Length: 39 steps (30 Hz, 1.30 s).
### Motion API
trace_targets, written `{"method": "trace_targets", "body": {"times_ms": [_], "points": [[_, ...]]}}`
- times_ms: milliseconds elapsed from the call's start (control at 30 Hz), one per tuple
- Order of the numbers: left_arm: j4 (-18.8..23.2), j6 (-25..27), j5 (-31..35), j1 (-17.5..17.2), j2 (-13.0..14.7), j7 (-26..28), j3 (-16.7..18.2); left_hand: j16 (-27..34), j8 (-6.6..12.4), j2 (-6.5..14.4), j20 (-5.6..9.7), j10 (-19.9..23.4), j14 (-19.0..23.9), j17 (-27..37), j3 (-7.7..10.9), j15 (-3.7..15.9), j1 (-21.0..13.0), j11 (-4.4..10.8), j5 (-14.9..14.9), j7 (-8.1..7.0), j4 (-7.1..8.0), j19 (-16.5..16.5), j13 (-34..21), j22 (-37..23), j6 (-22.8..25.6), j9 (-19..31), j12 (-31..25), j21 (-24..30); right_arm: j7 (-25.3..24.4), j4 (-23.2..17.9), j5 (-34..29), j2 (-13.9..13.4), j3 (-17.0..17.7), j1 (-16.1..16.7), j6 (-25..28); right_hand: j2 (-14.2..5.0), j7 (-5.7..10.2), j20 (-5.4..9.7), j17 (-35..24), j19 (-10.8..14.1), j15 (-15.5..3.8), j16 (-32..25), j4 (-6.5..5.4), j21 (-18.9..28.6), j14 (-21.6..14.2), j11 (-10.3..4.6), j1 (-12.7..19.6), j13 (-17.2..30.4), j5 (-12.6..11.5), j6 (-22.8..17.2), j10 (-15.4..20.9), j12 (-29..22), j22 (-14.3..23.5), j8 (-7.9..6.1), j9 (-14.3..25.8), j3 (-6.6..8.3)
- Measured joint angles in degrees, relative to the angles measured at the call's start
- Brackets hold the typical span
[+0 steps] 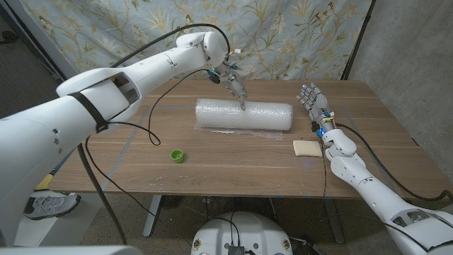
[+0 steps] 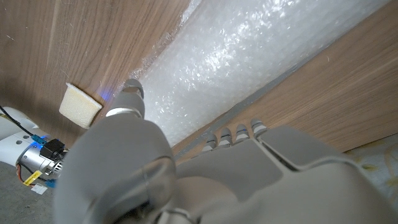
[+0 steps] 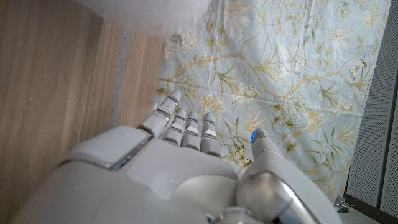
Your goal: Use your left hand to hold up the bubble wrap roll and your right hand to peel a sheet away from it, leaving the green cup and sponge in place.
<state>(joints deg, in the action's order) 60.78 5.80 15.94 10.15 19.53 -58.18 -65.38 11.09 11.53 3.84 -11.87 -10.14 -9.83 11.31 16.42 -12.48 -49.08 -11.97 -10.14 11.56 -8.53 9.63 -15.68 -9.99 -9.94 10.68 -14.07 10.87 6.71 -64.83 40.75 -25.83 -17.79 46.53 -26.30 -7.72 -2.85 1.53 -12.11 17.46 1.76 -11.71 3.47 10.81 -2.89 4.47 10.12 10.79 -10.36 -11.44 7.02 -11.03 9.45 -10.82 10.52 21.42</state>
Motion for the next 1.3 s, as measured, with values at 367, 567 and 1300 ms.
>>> {"method": "trace_targets", "body": {"times_ms": [367,567,1300], "points": [[-3.5,-1.7,0.4,0.6,-2.1,1.4,-0.5,0.0,0.0,0.0,0.0,0.0,0.0,0.0,-0.17,0.0,0.0,0.0,0.0,-0.01,0.17,0.0,0.0,0.0,0.0,0.0,0.0,0.0,0.1,0.6,0.1,0.1,0.0,-0.1,0.0,0.0,0.0,-0.31,0.0,-0.3,0.0,0.0,0.0,0.0,0.0,0.0,0.0,0.0,0.0,0.0,0.0,0.0,0.0,0.0,0.0,0.0],[-5.4,-1.7,0.4,0.9,-3.3,1.4,-0.8,0.0,0.0,0.0,0.0,0.0,0.0,0.0,-0.18,0.0,0.0,0.0,0.0,-0.01,0.18,0.0,0.0,0.0,0.0,0.0,0.0,0.0,-0.2,0.6,0.1,0.1,0.0,-0.1,0.0,0.0,0.0,-0.31,0.0,-0.3,0.0,0.0,0.0,0.0,0.0,0.0,0.0,0.0,0.0,0.0,0.0,0.0,0.0,0.0,0.0,0.0],[-1.8,-0.4,-1.0,-0.3,-2.2,0.0,-0.9,0.0,0.0,0.0,0.0,0.0,0.0,0.0,-0.56,0.0,0.0,0.0,0.0,-0.03,0.23,0.0,0.0,0.0,0.0,0.0,0.0,0.0,-0.9,-0.8,-0.1,-1.0,0.4,0.8,0.7,0.0,-0.01,-0.62,0.0,0.0,0.31,0.0,0.0,0.0,0.3,0.31,0.0,0.0,0.0,0.0,-0.3,0.0,0.0,0.0,0.0,0.0]]}}
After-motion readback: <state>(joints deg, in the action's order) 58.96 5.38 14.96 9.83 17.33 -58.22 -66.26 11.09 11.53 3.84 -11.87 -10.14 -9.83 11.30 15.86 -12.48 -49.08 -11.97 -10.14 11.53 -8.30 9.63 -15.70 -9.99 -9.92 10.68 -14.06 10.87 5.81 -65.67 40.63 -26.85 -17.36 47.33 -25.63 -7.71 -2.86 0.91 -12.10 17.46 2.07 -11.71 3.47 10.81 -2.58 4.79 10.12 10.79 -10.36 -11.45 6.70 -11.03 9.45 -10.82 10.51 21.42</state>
